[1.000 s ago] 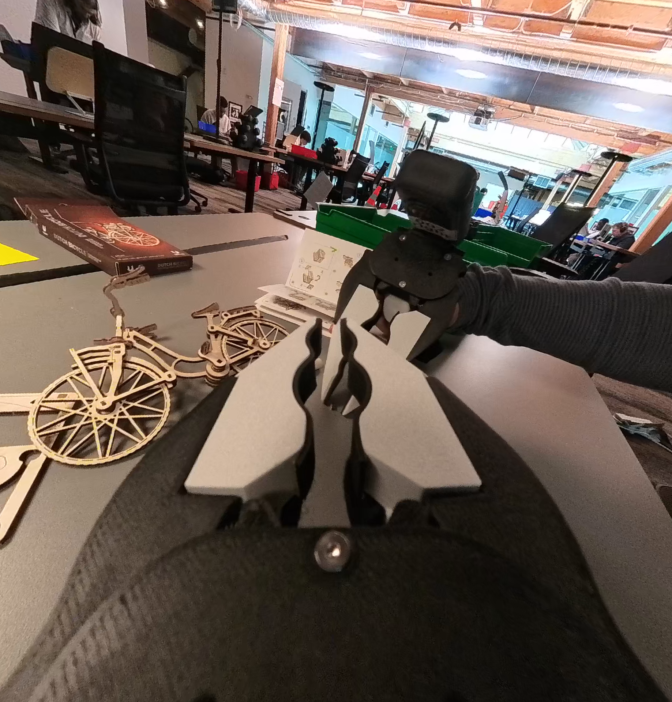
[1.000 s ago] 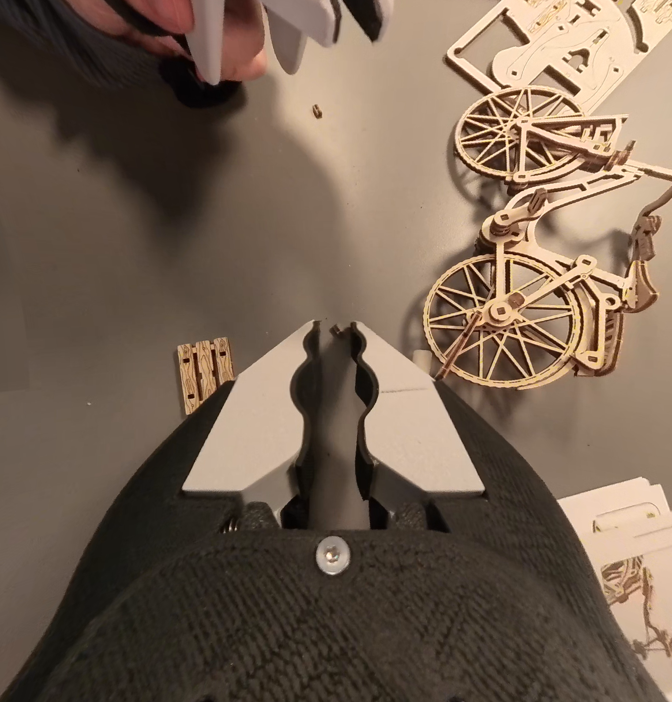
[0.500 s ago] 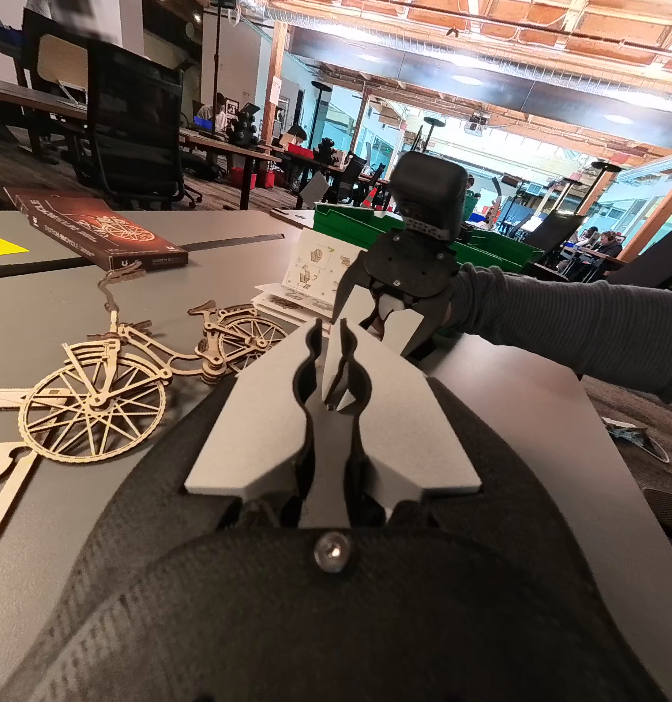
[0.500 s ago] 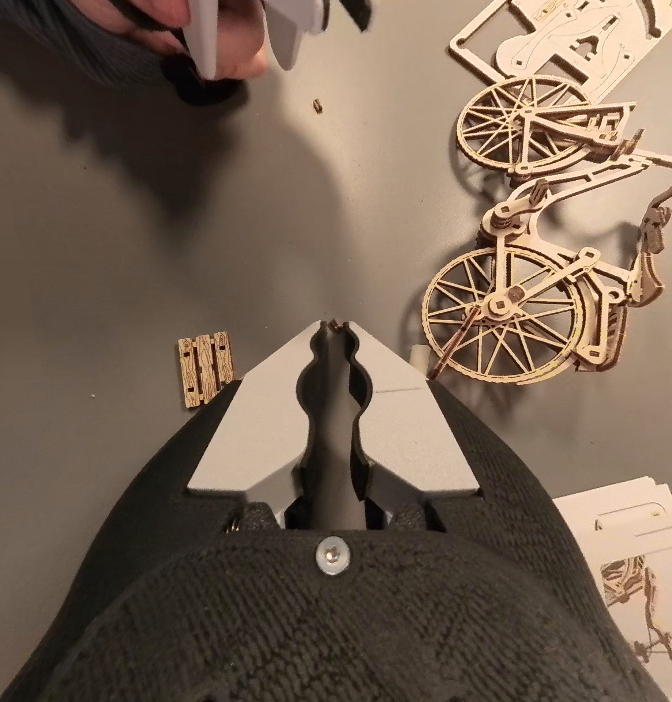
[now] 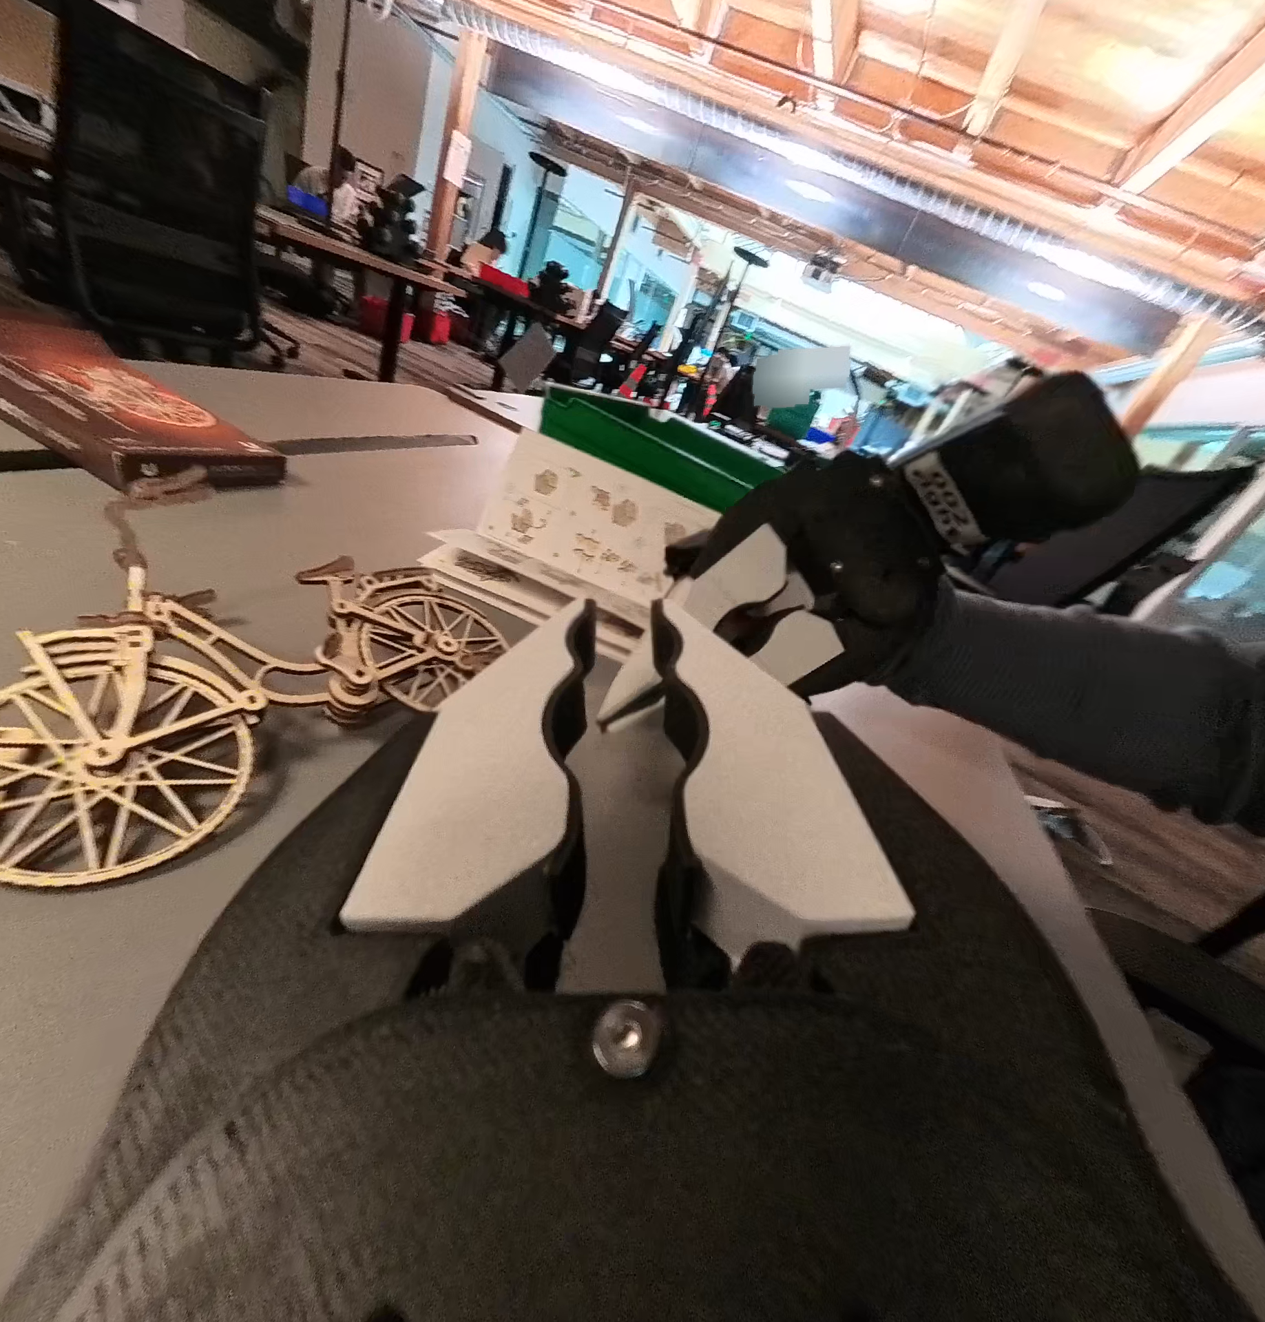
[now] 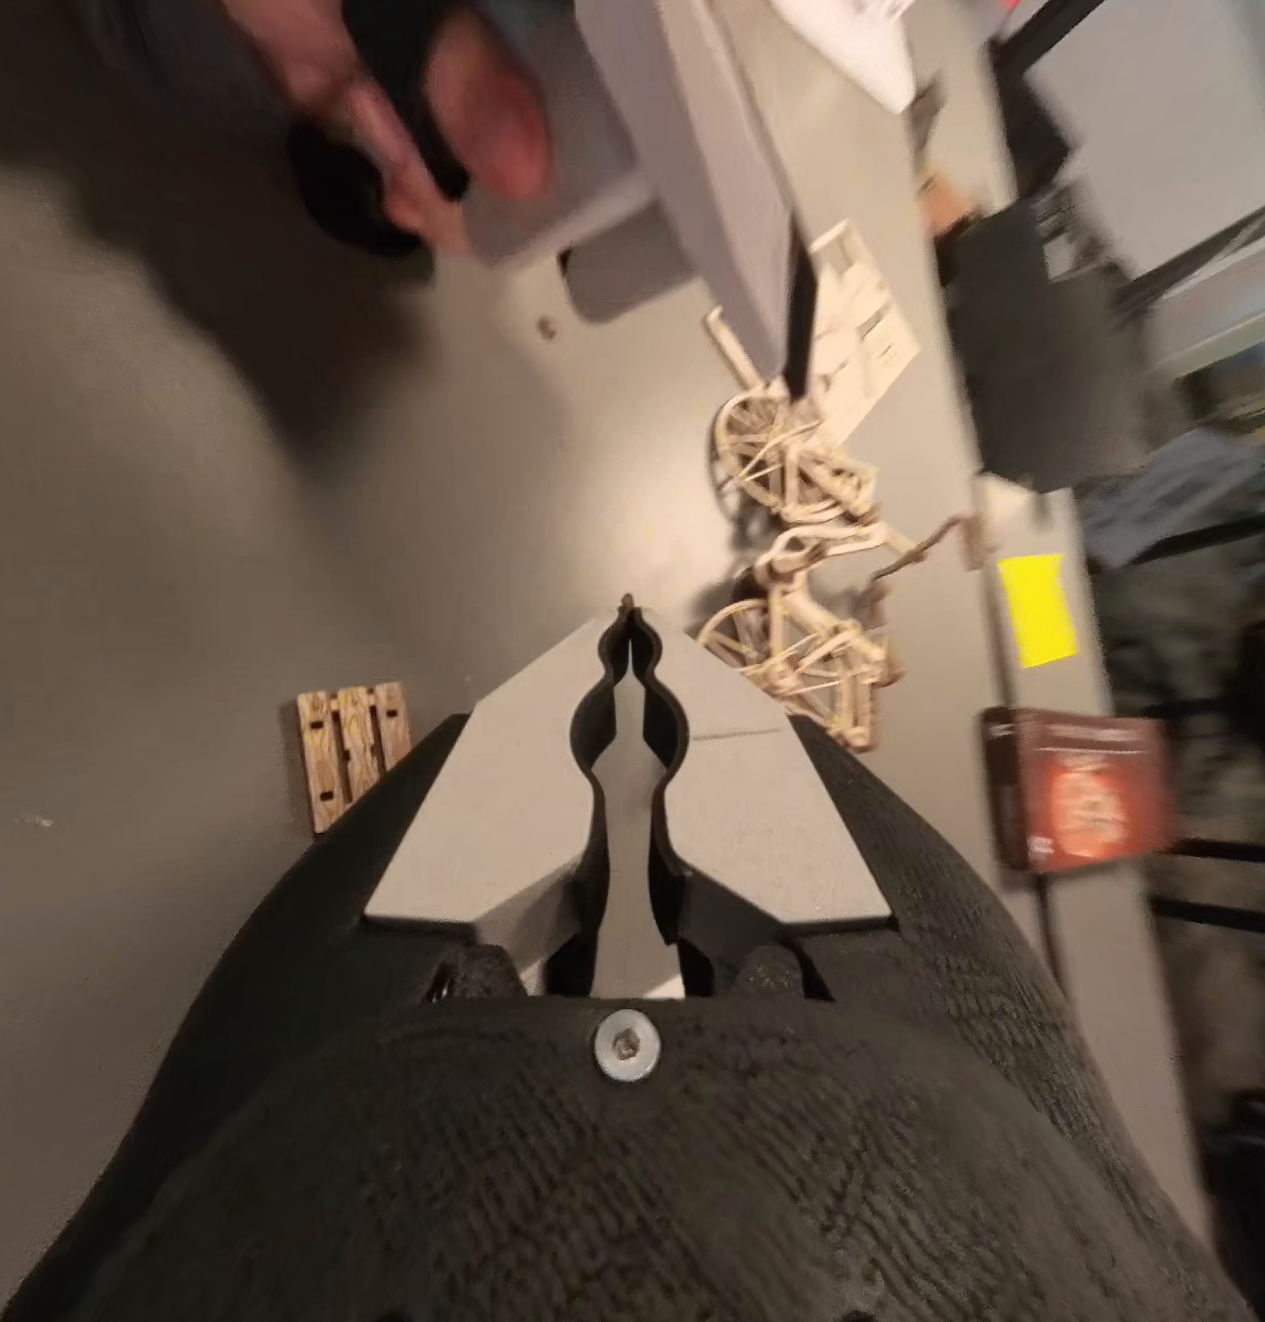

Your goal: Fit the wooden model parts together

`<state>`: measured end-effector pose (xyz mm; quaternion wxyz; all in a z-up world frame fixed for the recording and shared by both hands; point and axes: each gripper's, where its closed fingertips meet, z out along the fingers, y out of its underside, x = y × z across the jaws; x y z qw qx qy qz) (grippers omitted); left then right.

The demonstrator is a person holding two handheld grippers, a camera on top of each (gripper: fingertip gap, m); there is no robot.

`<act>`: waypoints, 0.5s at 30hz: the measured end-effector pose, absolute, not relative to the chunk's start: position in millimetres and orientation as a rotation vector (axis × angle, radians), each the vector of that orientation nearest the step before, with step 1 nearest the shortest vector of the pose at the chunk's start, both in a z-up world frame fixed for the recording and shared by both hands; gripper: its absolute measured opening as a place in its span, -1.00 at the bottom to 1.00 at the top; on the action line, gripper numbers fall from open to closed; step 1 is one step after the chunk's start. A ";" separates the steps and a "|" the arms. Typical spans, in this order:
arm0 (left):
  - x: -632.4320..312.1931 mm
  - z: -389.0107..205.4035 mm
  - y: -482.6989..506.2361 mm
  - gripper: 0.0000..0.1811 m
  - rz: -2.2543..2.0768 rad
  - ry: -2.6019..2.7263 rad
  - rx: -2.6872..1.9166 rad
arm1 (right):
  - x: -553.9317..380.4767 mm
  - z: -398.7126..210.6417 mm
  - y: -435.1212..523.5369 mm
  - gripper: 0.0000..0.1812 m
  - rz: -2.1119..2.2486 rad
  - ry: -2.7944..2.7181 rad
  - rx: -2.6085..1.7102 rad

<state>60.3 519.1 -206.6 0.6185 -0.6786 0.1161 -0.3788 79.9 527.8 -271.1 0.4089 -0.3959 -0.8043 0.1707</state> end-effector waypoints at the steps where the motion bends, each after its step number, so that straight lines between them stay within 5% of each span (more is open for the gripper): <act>1: 61.8 -206.7 518.3 -0.81 -0.920 0.265 -1.562 | 78.9 -260.0 526.3 -1.00 0.382 -1.984 -0.947; 15: 96.5 -209.6 497.6 -0.90 -1.194 0.434 -1.573 | 84.6 -212.6 501.6 -1.00 0.149 -1.823 -0.671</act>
